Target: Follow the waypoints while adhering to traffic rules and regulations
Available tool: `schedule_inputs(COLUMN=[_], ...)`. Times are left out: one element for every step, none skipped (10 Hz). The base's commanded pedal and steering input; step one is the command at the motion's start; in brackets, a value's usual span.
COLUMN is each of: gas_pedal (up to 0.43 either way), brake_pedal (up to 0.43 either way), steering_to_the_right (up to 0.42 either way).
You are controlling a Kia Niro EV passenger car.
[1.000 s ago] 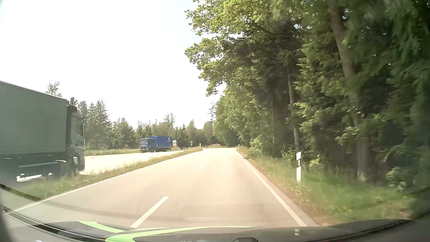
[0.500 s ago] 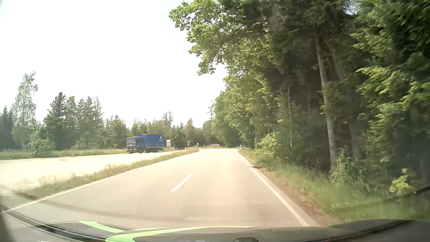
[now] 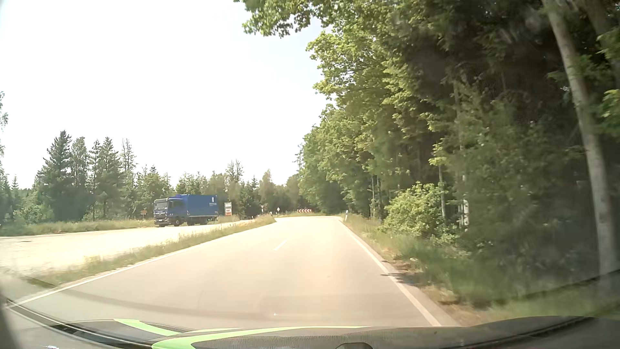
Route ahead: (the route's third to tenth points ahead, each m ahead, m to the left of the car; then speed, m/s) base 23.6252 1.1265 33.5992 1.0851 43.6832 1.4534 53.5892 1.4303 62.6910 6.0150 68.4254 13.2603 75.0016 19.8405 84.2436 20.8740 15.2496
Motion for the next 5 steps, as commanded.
schedule_inputs(gas_pedal=[0.0,0.0,0.0,0.0,0.0], brake_pedal=[0.122,0.146,0.159,0.183,0.195], steering_to_the_right=[0.003,0.002,0.001,-0.002,-0.004])
